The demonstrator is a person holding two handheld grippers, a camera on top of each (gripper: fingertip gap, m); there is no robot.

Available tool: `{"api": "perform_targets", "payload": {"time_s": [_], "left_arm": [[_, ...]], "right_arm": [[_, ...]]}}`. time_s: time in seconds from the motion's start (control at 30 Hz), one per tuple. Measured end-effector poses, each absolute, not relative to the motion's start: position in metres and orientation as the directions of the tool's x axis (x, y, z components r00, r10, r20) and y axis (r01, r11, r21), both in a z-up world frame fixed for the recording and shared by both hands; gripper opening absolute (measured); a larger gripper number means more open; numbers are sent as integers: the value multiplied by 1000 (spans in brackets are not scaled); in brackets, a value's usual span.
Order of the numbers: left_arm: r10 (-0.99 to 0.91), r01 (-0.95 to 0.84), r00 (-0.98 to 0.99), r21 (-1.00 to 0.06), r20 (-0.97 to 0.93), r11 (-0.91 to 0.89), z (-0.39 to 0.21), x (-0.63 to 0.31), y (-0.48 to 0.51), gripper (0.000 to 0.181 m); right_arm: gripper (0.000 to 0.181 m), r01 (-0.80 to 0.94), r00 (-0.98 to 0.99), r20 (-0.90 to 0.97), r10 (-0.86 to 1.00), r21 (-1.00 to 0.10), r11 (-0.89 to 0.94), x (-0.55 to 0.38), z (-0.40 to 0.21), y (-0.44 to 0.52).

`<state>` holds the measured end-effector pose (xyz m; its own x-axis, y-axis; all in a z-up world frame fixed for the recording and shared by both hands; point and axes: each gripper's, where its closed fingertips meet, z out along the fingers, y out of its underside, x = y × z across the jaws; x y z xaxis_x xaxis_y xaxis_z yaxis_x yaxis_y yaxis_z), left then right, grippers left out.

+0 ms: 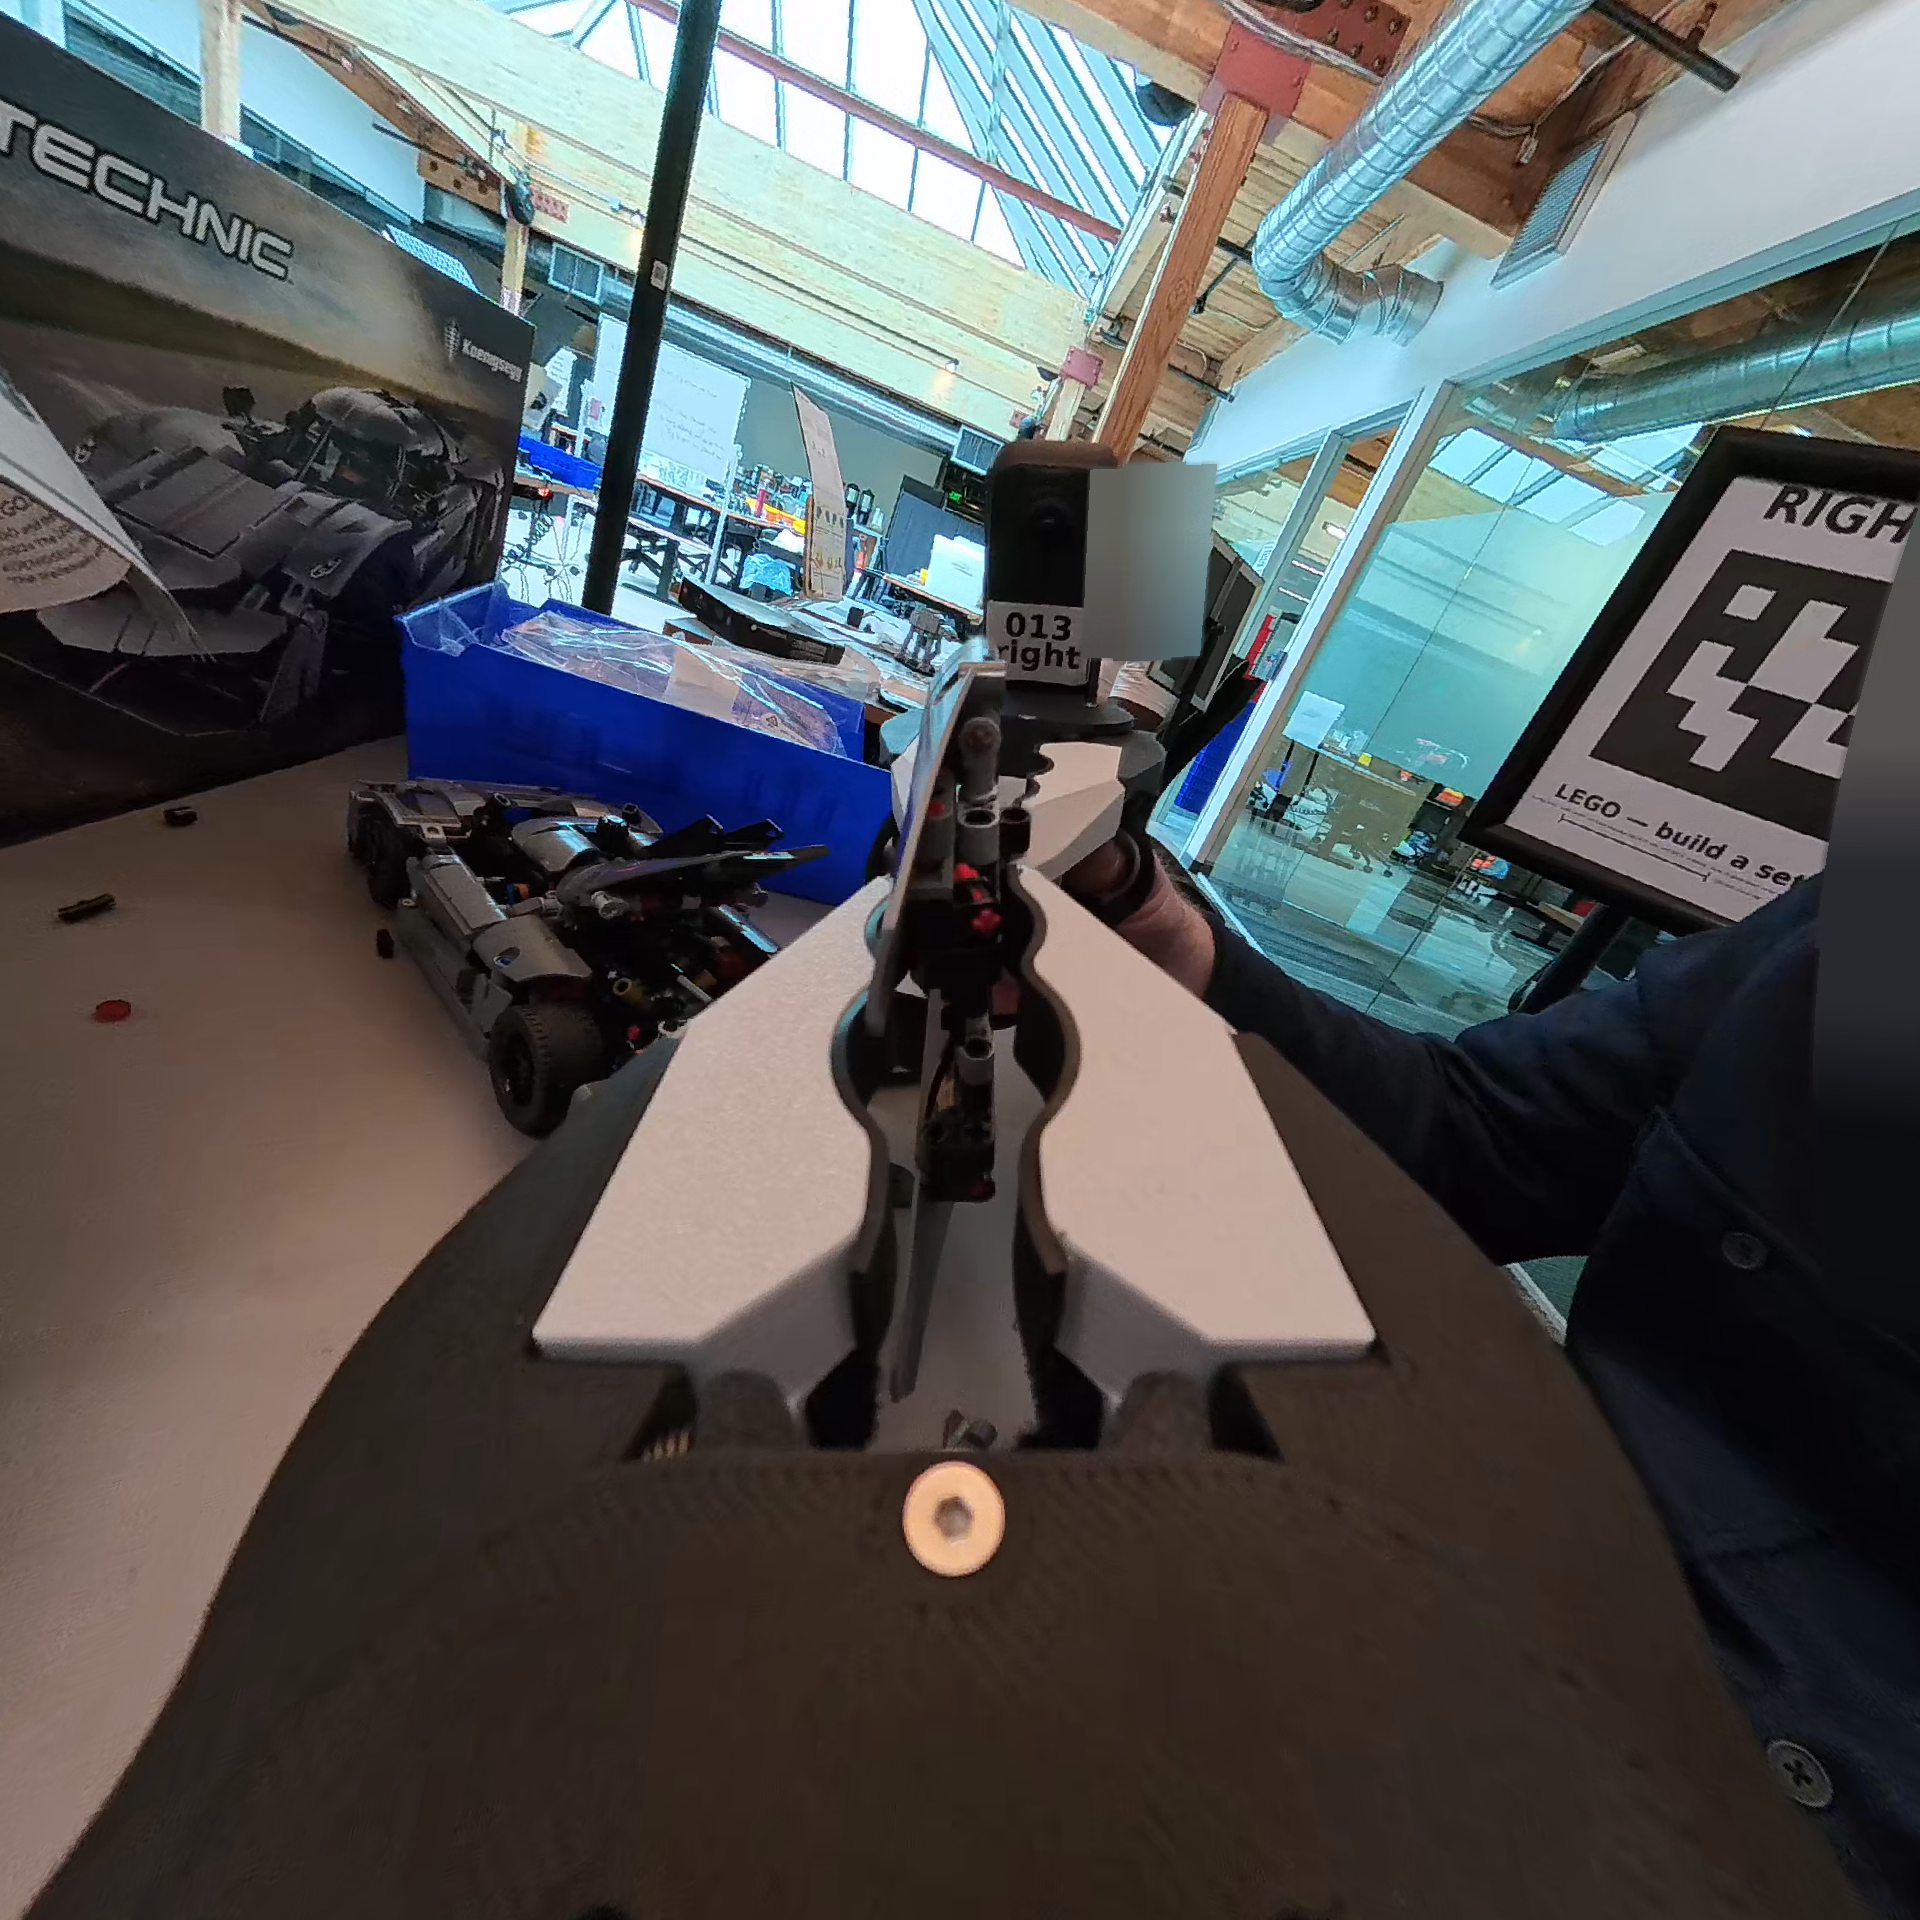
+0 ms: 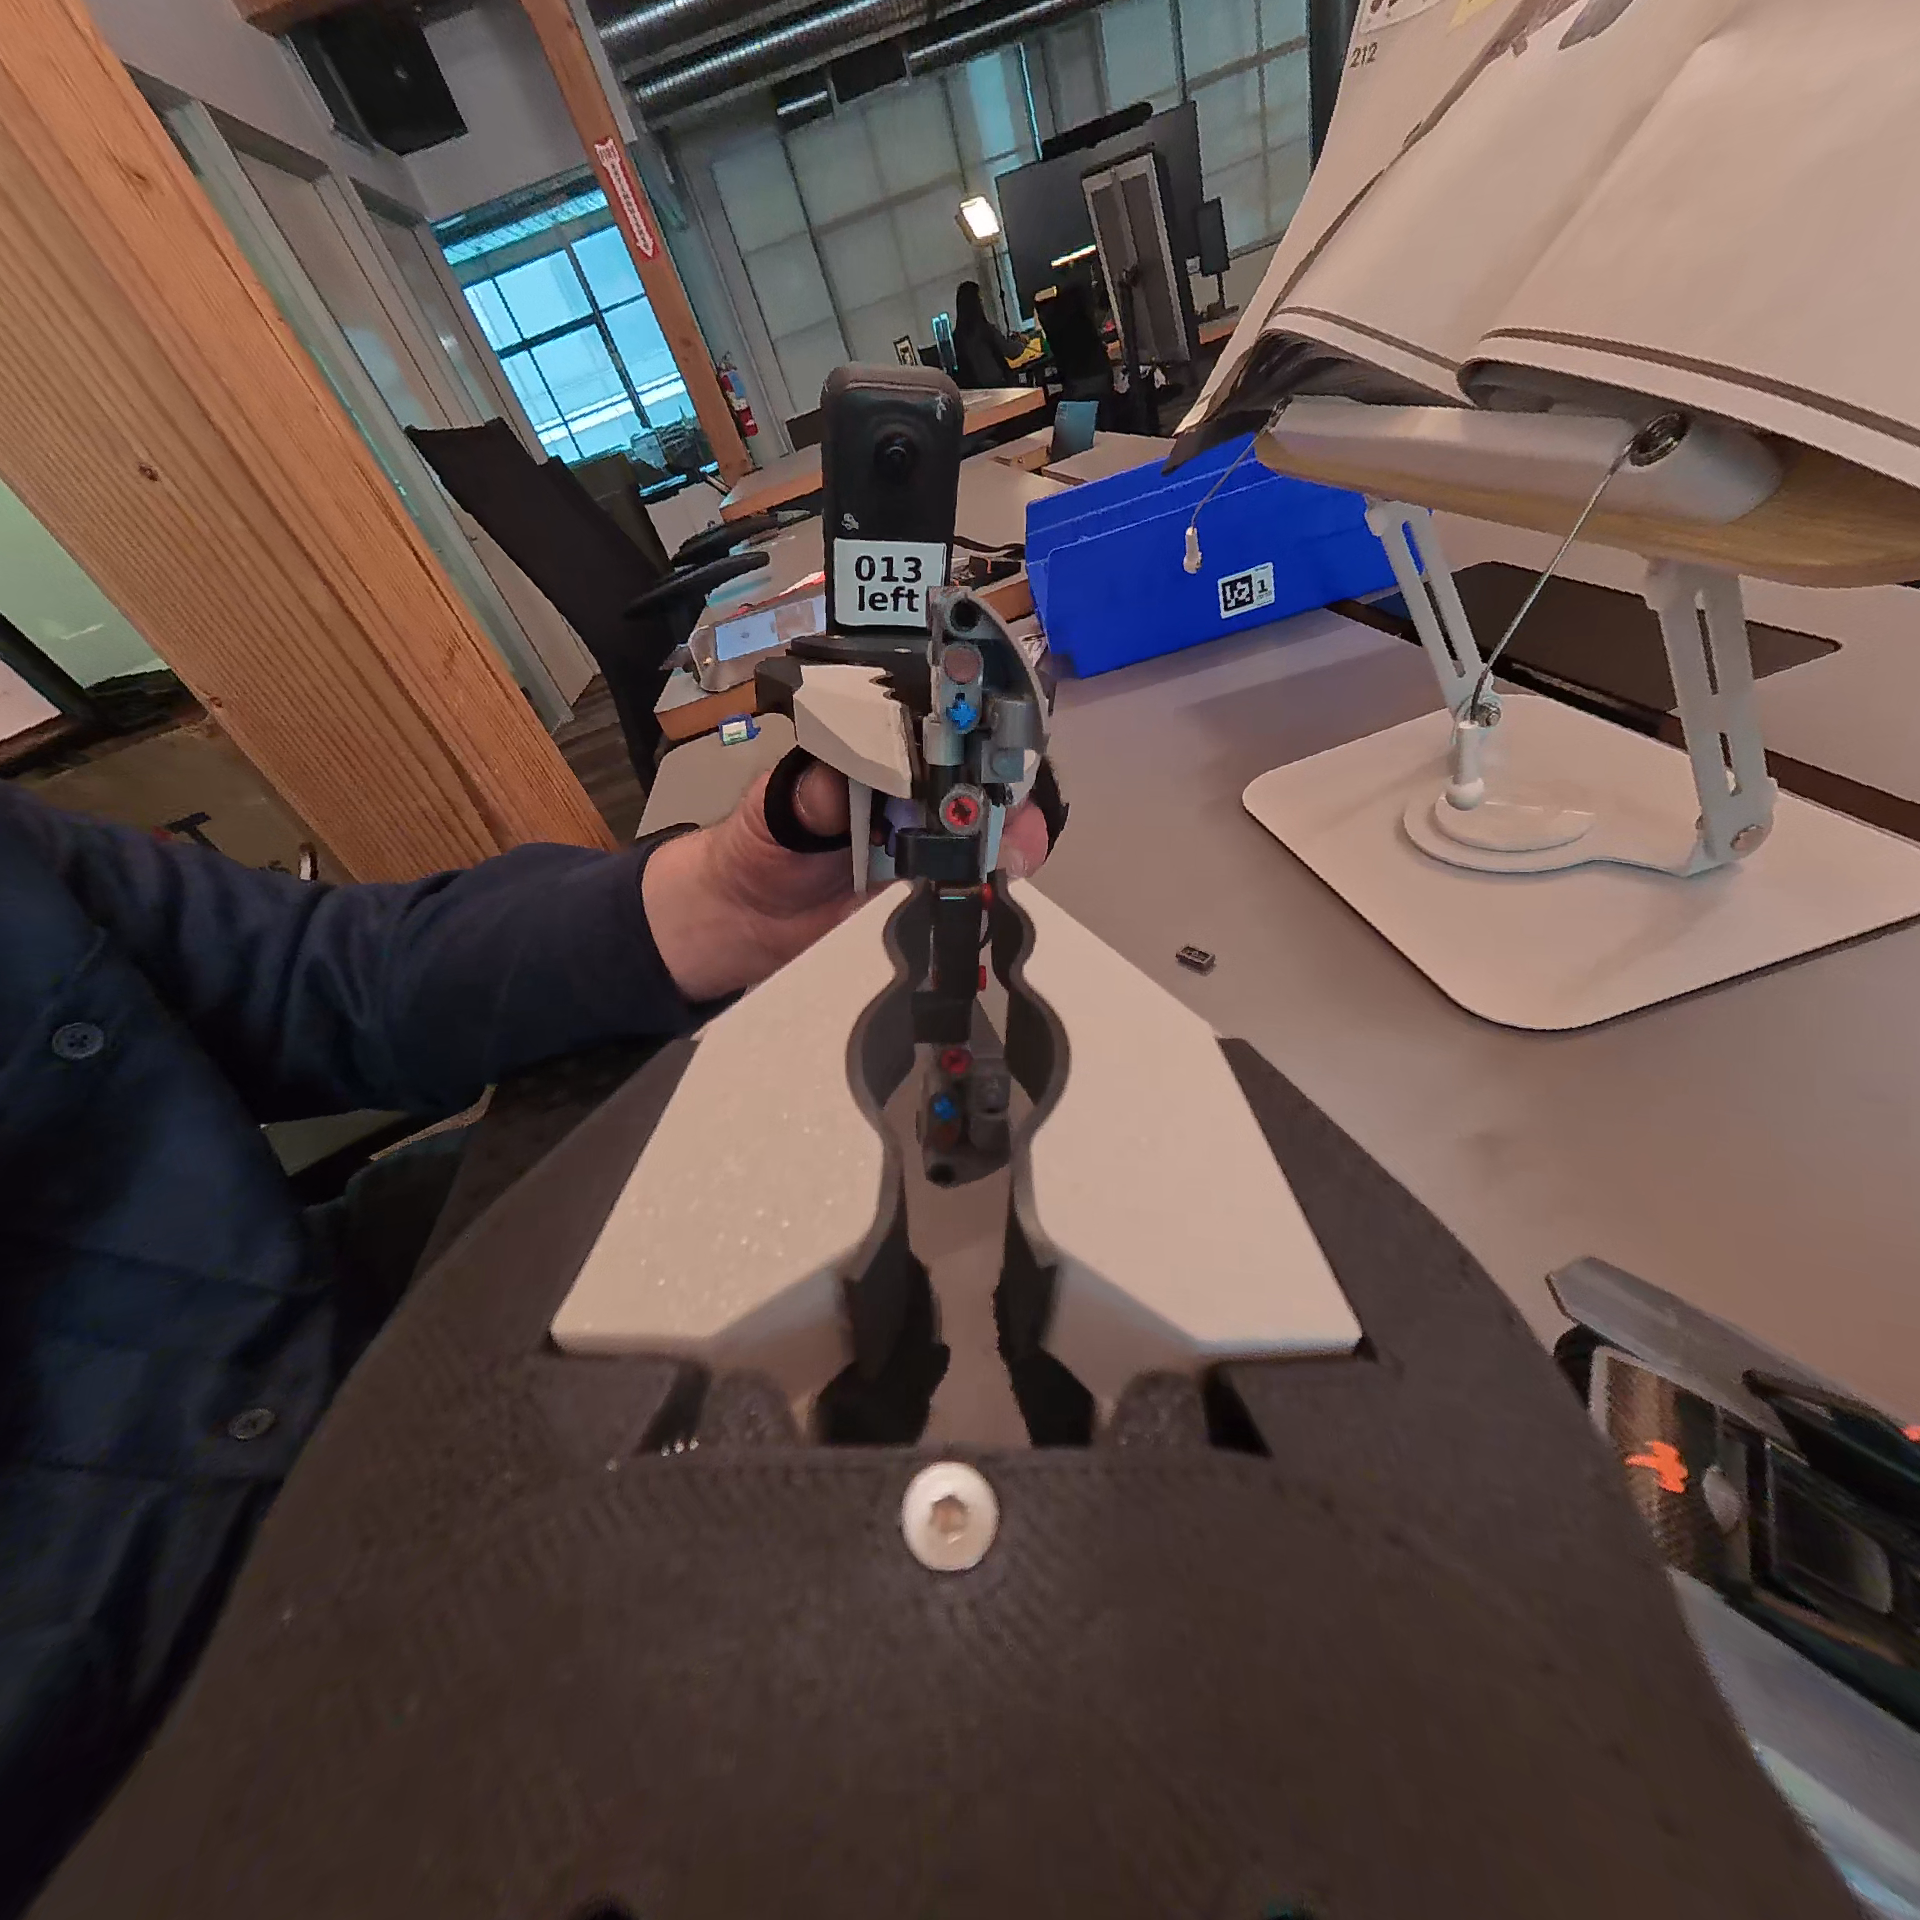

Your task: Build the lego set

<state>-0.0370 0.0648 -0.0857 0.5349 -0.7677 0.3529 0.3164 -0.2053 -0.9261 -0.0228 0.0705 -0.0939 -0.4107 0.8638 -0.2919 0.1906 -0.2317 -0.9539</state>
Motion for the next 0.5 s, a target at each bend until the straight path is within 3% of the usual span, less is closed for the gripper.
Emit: {"api": "perform_targets", "payload": {"time_s": [0.2, 0.5], "left_arm": [[-765, 329, 534, -922, 360, -204, -85, -39, 65, 14], [-773, 346, 524, -918, 359, -192, -83, -38, 65, 19]], "right_arm": [[17, 241, -406, -318, 856, -941, -236, -23, -104, 72], [7, 219, -421, -296, 858, -951, -220, -22, -99, 68]]}}
